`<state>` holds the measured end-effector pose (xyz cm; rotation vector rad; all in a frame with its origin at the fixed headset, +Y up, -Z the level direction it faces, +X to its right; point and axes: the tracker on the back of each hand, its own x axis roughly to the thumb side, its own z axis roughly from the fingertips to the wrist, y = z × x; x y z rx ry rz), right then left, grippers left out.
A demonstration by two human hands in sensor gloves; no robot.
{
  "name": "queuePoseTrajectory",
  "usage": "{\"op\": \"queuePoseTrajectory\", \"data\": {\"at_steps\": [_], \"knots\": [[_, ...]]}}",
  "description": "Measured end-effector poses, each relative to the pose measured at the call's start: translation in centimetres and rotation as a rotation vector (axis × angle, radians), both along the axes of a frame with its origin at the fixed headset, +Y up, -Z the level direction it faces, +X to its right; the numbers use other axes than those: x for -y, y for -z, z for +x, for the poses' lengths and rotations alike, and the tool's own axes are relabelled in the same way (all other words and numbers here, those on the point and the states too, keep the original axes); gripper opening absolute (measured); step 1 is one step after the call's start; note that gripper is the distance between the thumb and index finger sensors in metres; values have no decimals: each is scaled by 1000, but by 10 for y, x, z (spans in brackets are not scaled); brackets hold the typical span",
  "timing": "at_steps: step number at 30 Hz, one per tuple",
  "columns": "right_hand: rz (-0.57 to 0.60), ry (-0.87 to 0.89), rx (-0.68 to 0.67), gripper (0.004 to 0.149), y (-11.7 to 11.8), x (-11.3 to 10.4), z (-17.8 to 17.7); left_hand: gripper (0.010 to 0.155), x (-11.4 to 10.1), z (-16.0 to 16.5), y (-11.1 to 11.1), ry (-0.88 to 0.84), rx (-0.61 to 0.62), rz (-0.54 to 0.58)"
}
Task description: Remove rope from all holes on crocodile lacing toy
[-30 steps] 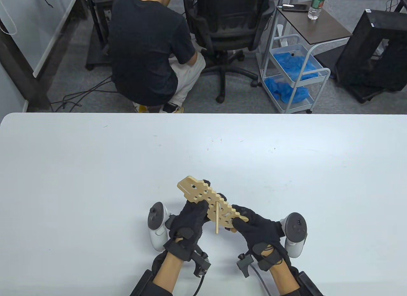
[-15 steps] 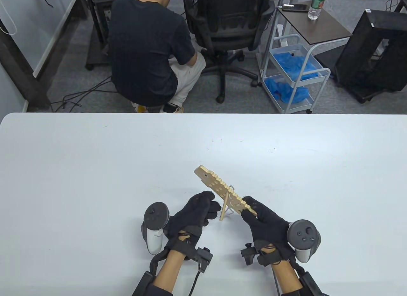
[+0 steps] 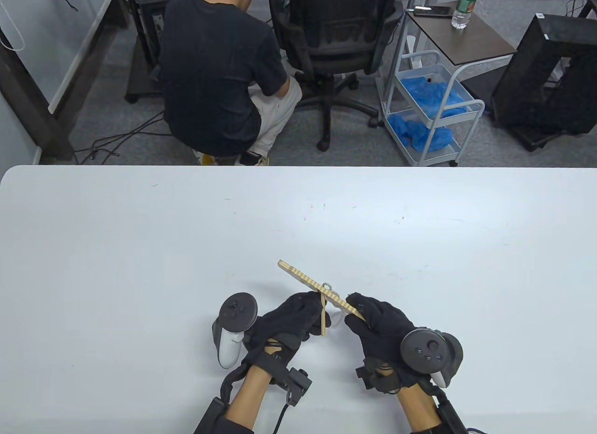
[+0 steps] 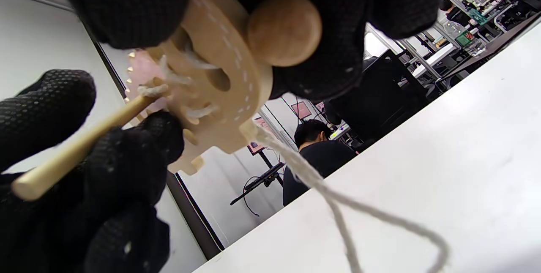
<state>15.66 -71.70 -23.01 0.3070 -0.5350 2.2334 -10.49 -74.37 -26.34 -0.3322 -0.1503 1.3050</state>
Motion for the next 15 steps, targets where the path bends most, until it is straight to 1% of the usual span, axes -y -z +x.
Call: {"op": "queuePoseTrajectory", "data": {"at_steps": [3, 7, 11, 15], "knots": [[14, -8, -2, 48, -2, -2, -3, 52, -2, -1, 0, 33, -13, 17], [6, -11, 5, 48, -1, -1, -2, 49, -3, -1, 0, 15, -8, 18], [-7, 7, 33, 48, -1, 0, 0, 51, -4, -1, 1, 1, 3, 25], [-45, 66, 70, 48, 2, 4, 6, 57, -4, 1, 2, -75, 41, 38]]}}
